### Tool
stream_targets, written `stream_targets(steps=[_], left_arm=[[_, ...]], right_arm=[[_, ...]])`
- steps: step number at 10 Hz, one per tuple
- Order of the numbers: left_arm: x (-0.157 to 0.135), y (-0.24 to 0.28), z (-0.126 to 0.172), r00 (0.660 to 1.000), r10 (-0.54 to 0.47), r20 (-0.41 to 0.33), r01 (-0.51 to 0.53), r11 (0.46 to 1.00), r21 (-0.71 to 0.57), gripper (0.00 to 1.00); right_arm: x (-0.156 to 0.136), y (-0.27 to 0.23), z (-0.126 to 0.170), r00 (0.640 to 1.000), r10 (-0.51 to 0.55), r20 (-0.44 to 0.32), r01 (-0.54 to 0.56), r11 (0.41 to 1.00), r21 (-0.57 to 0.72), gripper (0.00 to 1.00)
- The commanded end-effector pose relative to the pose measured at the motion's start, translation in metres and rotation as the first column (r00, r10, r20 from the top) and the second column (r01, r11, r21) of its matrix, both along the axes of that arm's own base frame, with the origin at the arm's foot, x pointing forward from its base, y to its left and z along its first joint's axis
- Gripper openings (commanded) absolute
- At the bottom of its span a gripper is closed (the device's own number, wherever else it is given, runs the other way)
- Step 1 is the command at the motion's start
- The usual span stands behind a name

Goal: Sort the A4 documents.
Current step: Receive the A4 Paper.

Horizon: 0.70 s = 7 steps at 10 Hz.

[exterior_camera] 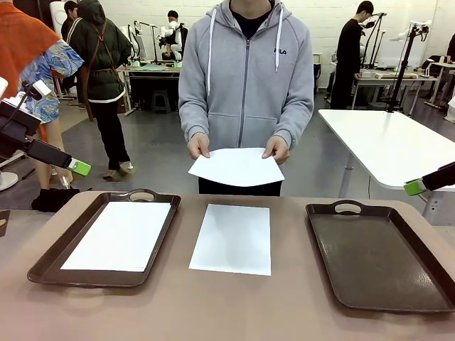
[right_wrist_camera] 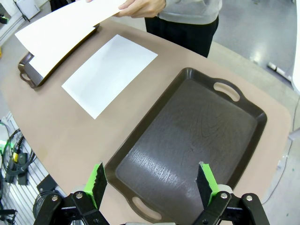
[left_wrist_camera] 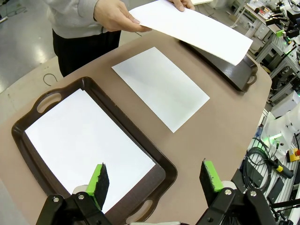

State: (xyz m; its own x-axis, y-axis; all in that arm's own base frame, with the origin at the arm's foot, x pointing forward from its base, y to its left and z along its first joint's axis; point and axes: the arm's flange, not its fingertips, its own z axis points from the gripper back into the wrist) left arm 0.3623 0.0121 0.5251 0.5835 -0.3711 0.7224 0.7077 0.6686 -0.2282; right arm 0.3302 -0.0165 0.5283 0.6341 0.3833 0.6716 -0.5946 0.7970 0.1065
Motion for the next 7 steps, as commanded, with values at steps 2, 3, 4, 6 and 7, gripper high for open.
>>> stream_targets(steps=[2,3,4,6,7], left_arm=[[0.0002,0.0002,0.0004,1.0,0.0,0.004,0.0,1.0,-0.002,1.0],[0.0002,0.0002,0.0004,1.0,0.0,0.004,0.0,1.0,-0.002,1.0],[0.0002,0.0002,0.0004,1.0,0.0,0.004,0.0,1.0,-0.002,1.0],[0.0002,0.0002,0.0004,1.0,0.0,0.004,0.0,1.0,-0.002,1.0],[0.0002,0.0002,0.0004,1.0,0.0,0.004,0.0,1.0,-0.002,1.0]], right_arm=[[0.0008,0.0,-0.0014,1.0,0.008,-0.003,-0.008,1.0,0.01,1.0],[0.0008,0.0,-0.0014,1.0,0.008,-0.003,-0.008,1.0,0.01,1.0],[0.0008,0.0,-0.0014,1.0,0.008,-0.003,-0.008,1.0,0.01,1.0],[0.0008,0.0,-0.0014,1.0,0.008,-0.003,-0.008,1.0,0.01,1.0],[0.0008,0.0,-0.0014,1.0,0.008,-0.003,-0.008,1.0,0.01,1.0]])
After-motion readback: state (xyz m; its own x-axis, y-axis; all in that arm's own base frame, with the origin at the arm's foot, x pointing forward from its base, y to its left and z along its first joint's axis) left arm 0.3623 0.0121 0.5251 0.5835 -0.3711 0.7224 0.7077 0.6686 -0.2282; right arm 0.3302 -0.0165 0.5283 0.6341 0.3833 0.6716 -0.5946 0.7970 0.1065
